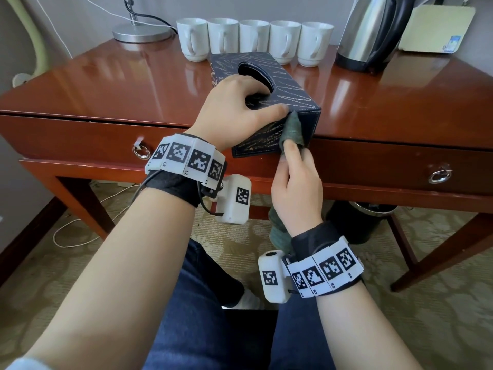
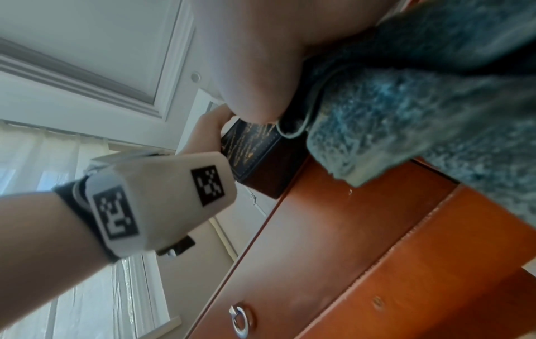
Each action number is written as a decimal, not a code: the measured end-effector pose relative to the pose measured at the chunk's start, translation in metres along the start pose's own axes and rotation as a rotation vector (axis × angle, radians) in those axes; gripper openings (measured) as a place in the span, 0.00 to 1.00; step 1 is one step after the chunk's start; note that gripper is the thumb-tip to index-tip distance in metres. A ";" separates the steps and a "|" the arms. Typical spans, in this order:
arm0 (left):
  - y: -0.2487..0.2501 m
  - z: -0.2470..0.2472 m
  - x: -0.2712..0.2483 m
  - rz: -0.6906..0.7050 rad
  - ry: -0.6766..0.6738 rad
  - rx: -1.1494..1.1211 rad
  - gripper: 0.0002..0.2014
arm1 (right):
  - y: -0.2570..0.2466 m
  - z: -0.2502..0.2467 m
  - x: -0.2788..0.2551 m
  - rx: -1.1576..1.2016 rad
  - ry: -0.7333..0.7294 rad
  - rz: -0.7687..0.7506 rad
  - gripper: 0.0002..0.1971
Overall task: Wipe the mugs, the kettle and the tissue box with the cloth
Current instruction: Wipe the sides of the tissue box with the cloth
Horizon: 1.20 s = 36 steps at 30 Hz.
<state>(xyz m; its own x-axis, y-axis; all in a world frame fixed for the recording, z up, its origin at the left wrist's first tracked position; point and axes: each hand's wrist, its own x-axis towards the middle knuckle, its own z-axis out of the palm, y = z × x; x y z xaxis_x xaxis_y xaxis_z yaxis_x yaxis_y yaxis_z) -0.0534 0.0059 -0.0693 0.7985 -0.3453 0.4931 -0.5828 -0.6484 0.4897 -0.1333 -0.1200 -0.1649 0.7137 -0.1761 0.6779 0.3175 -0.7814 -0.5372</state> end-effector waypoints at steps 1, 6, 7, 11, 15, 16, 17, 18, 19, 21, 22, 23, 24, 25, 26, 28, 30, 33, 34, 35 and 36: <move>0.000 0.000 0.000 -0.003 -0.002 -0.002 0.33 | 0.001 0.001 -0.002 -0.018 -0.014 -0.023 0.17; 0.000 0.001 0.000 -0.012 -0.002 -0.009 0.37 | 0.011 -0.001 -0.014 -0.094 -0.047 0.012 0.18; 0.000 0.001 0.000 -0.014 -0.002 -0.009 0.38 | 0.012 -0.003 -0.014 -0.101 -0.037 0.033 0.18; 0.001 0.000 -0.001 -0.017 -0.002 -0.014 0.39 | 0.008 -0.006 -0.006 -0.061 -0.012 0.055 0.18; 0.001 0.000 -0.001 -0.026 0.004 -0.015 0.34 | 0.005 -0.004 -0.002 -0.034 -0.019 0.003 0.18; 0.001 0.000 0.000 -0.025 0.006 -0.015 0.33 | 0.007 -0.003 -0.005 -0.043 -0.031 -0.011 0.18; 0.000 0.000 0.000 -0.022 0.007 -0.013 0.33 | 0.009 -0.002 -0.008 -0.060 -0.042 -0.023 0.18; 0.000 0.001 0.000 -0.021 0.005 -0.012 0.34 | 0.011 -0.001 -0.012 -0.079 -0.052 -0.028 0.17; 0.000 0.001 0.000 -0.020 0.004 -0.013 0.35 | 0.014 -0.001 -0.016 -0.093 -0.055 -0.020 0.17; -0.001 0.001 0.000 -0.021 0.004 -0.014 0.36 | 0.017 0.000 -0.022 -0.101 -0.049 0.010 0.18; -0.001 0.001 0.000 -0.018 0.004 -0.015 0.37 | 0.017 0.000 -0.024 -0.098 -0.047 0.024 0.18; -0.001 0.001 -0.001 -0.017 0.003 -0.018 0.38 | 0.017 0.001 -0.025 -0.090 -0.049 0.035 0.18; -0.001 0.001 -0.001 -0.019 0.002 -0.021 0.39 | 0.017 0.002 -0.025 -0.080 -0.051 0.043 0.19; 0.000 0.002 -0.001 -0.021 0.001 -0.022 0.39 | 0.016 0.003 -0.026 -0.068 -0.052 0.049 0.19; 0.000 0.002 -0.001 -0.021 -0.001 -0.019 0.39 | 0.015 0.004 -0.027 -0.059 -0.056 0.053 0.19; 0.000 0.001 -0.001 -0.017 -0.003 -0.014 0.39 | 0.012 0.007 -0.030 -0.056 -0.074 0.045 0.19; -0.001 0.001 0.000 -0.021 -0.002 -0.013 0.37 | 0.009 0.010 -0.033 -0.057 -0.104 0.028 0.18; -0.002 0.002 0.000 -0.015 0.001 -0.016 0.39 | 0.005 0.013 -0.036 -0.046 -0.141 0.011 0.19; -0.002 0.002 0.000 -0.014 0.001 -0.021 0.39 | 0.004 0.013 -0.035 -0.046 -0.143 0.006 0.19; -0.002 0.002 0.001 -0.014 0.002 -0.024 0.40 | 0.003 0.012 -0.034 -0.054 -0.136 -0.003 0.19; -0.002 0.002 0.001 -0.014 0.002 -0.025 0.40 | 0.003 0.011 -0.033 -0.070 -0.121 -0.012 0.19</move>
<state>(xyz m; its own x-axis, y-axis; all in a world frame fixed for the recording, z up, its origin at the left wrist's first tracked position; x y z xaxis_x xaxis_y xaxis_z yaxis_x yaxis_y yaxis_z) -0.0508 0.0058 -0.0710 0.8065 -0.3345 0.4876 -0.5750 -0.6360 0.5147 -0.1488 -0.1098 -0.1948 0.7817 -0.0963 0.6162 0.2850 -0.8237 -0.4902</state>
